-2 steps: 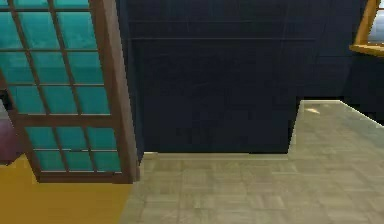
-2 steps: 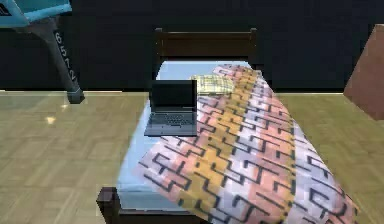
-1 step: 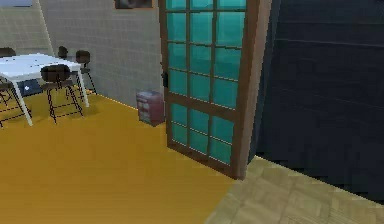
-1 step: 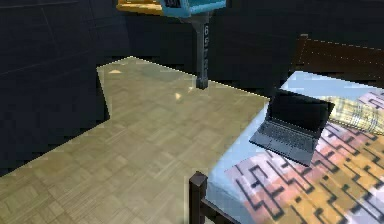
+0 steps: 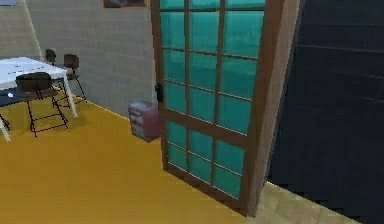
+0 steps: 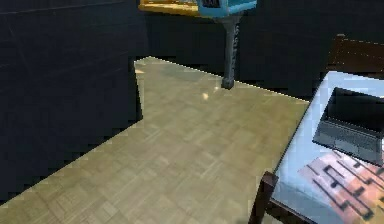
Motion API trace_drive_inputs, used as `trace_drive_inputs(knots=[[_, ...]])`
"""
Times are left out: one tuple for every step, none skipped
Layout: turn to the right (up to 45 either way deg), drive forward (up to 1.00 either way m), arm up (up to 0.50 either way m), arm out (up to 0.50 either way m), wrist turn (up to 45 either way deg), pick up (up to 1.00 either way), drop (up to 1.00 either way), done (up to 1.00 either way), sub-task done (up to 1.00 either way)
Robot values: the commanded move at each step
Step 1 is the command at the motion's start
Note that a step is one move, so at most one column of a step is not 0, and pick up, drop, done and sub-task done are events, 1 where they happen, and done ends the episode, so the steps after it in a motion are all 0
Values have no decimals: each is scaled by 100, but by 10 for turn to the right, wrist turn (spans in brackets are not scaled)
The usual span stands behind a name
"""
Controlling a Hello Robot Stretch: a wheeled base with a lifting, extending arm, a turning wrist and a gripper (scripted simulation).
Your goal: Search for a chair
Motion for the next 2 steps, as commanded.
trace_drive_inputs(knots=[[-450,0,0,0,0,0,0,0,0],[-60,0,0,0,0,0,0,0,0]])
